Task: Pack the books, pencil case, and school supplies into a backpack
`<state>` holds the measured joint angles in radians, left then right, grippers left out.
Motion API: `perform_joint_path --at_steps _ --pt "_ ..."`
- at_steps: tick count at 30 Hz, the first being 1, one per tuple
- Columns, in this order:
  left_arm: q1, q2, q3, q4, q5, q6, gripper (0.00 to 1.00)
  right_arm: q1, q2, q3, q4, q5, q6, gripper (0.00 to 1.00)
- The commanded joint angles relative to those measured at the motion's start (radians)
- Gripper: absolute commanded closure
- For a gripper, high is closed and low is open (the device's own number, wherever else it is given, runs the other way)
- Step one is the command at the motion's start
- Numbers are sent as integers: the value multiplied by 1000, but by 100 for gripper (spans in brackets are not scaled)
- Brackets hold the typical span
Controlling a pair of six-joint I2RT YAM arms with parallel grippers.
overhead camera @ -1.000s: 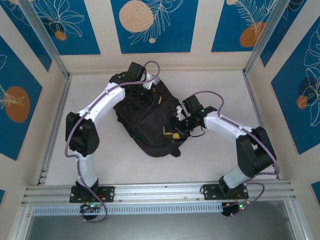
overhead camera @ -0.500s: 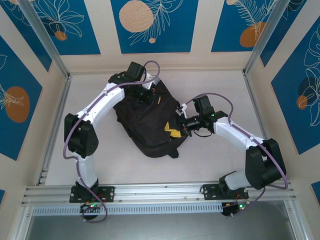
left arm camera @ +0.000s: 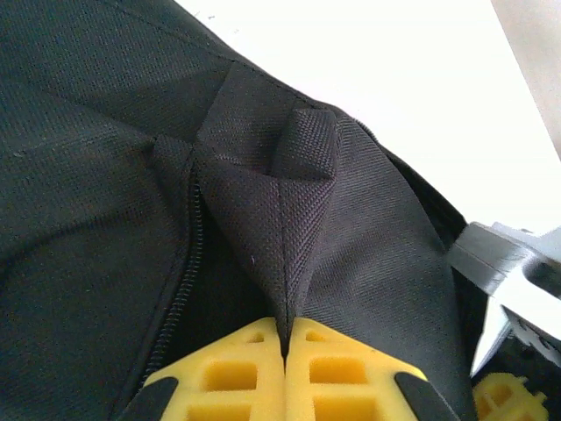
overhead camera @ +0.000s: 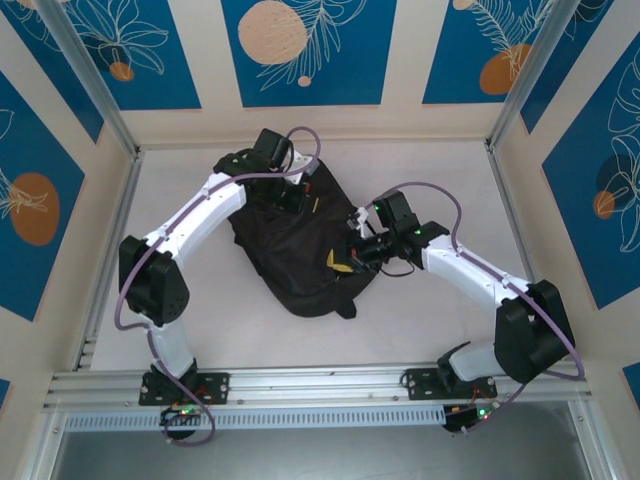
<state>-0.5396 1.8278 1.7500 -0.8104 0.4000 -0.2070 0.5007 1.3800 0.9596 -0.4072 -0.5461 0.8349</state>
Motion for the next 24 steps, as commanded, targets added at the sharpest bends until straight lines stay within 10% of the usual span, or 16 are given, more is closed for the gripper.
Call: perform_joint_path --at_steps 1,5,11,14,18,24 --pt "-8 -50 1 -31 -41 9 95 1 -10 62 -125 159 -88 100" --pt "-18 -44 9 -41 -74 38 50 0 -42 9 -104 137 -77 100" --pt "-59 30 19 -66 -82 92 39 -16 -62 -19 -55 94 -54 100" --pt "-74 88 47 -89 -97 106 50 -34 -72 -6 -57 69 -63 100" --pt "-78 124 118 -124 -155 113 100 -49 -79 14 -104 77 -102 100" --pt "-78 27 105 -67 -112 98 100 -66 -78 15 -162 95 -167 97"
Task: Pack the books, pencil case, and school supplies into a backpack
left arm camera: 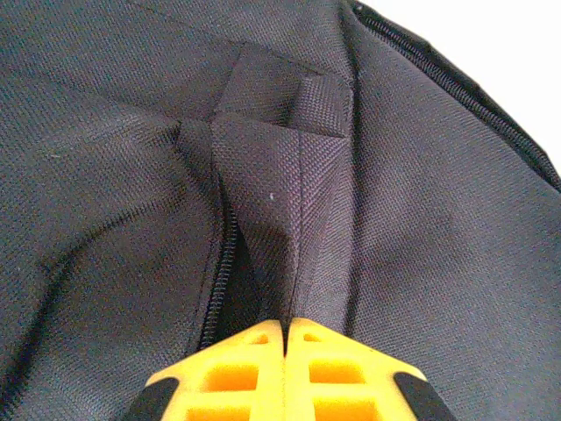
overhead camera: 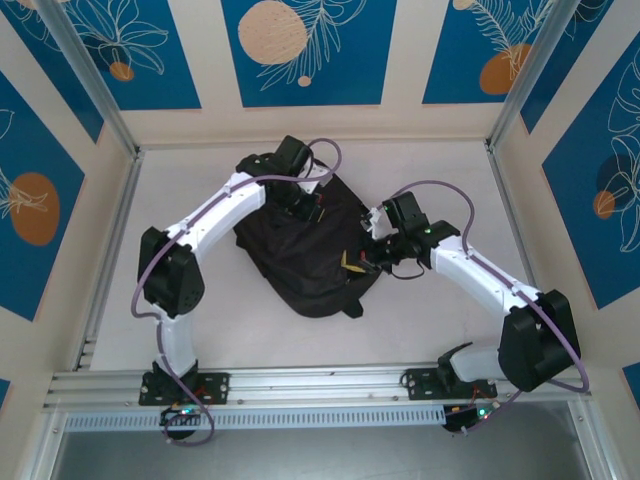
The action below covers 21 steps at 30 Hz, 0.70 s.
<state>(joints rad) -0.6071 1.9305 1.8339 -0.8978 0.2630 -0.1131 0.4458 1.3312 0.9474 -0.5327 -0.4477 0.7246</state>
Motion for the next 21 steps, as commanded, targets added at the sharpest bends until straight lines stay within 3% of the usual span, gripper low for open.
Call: perform_joint_path --at_steps 1,3,7,11,14,17,21 --pt "-11 -99 7 32 28 1 100 -14 -29 27 -49 16 -71 92" --pt "-10 -141 -15 50 26 -2 100 -16 -21 32 -78 53 -100 84" --pt "-9 -204 -58 74 37 -2 100 -15 24 77 -165 132 -157 57" --pt "-9 -223 -81 77 42 -3 100 4 71 145 -283 296 -241 49" --pt "-9 -232 -93 82 45 -1 100 26 57 147 -291 357 -298 51" --pt "-8 -242 -95 85 51 0 100 55 23 134 -272 423 -377 64" --pt "-9 -248 -93 88 46 6 100 111 -53 94 -223 453 -629 71"
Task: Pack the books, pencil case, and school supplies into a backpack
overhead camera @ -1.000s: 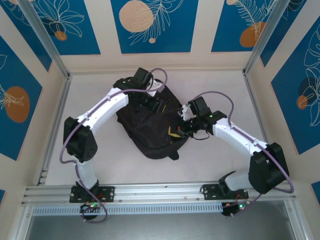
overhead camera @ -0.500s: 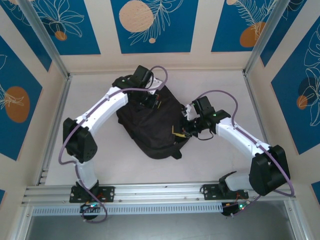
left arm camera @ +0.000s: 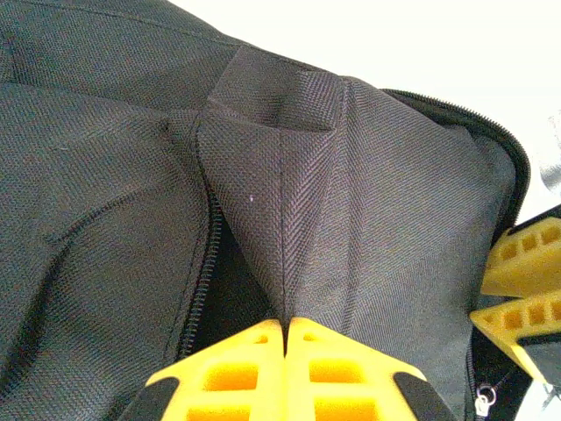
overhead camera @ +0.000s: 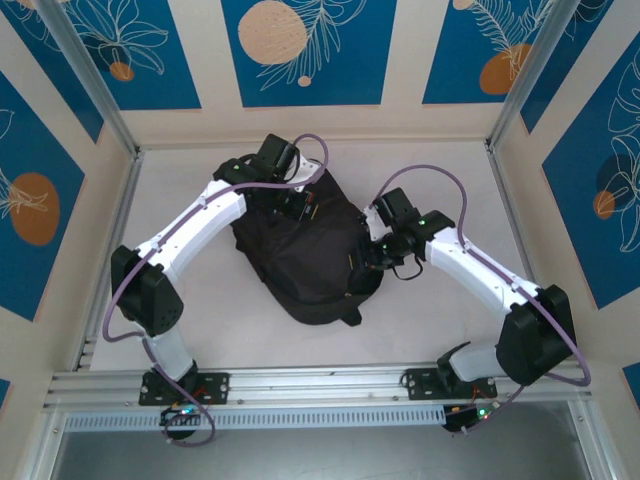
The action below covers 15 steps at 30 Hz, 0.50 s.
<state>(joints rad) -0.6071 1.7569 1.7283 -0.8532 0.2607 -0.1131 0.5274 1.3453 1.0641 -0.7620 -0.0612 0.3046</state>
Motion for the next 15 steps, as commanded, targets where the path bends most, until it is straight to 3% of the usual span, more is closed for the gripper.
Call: perform_joint_path --at_steps 1,8,13,15 --pt "-9 -75 14 43 47 6 100 53 -93 -32 17 95 -293 72" --pt "-10 -60 -14 66 83 -31 100 40 -115 -23 -34 62 -732 92" --pt "-10 -61 -16 60 43 -73 100 45 -91 -51 -110 -28 -884 93" --pt "-10 -69 -21 47 14 -108 90 60 -110 -71 -129 -130 -892 92"
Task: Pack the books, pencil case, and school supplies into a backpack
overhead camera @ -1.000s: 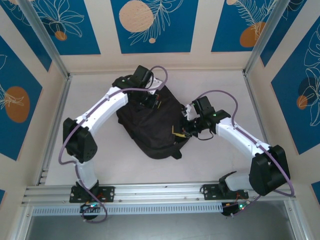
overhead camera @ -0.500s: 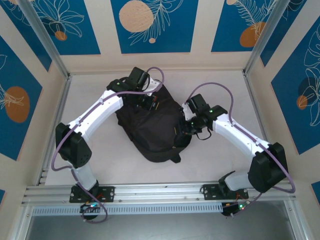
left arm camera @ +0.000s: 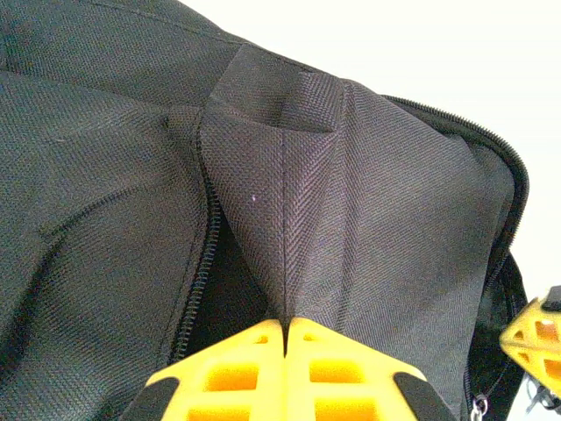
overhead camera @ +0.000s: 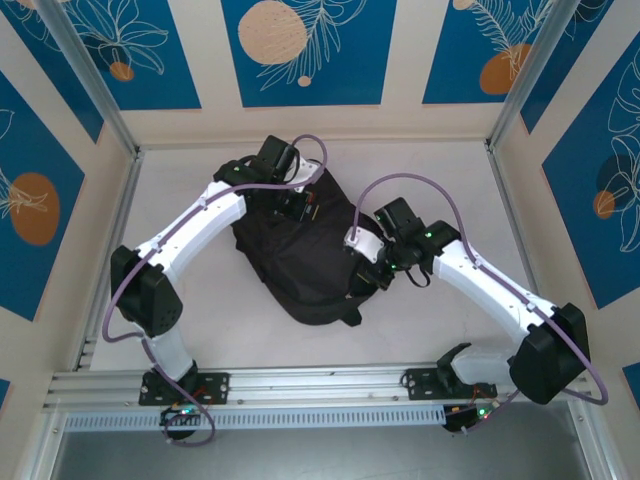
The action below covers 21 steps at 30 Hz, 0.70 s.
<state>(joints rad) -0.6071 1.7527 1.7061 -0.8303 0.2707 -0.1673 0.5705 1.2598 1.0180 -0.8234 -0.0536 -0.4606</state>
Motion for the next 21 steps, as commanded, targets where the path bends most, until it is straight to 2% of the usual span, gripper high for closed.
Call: perform_joint_path --at_steps 1,3,6,11,15,19,21 --pt "-10 -75 -7 21 -7 -76 81 35 -42 -45 -66 -169 -121 91" --pt "-7 -111 -49 13 -33 -145 58 77 -73 -92 -56 -202 -106 88" --pt "5 -187 -165 28 -11 -289 46 124 -81 -155 -40 -244 -62 87" --pt "6 -330 -379 43 29 -485 42 250 -71 -238 75 -242 2 88" --pt "5 -448 -552 74 56 -641 39 304 -80 -268 137 -237 12 90" --pt "0 -526 -703 152 95 -794 29 327 -104 -282 203 -224 24 92" --pt "-10 -540 -769 219 127 -877 28 292 -164 -291 260 -205 53 92"
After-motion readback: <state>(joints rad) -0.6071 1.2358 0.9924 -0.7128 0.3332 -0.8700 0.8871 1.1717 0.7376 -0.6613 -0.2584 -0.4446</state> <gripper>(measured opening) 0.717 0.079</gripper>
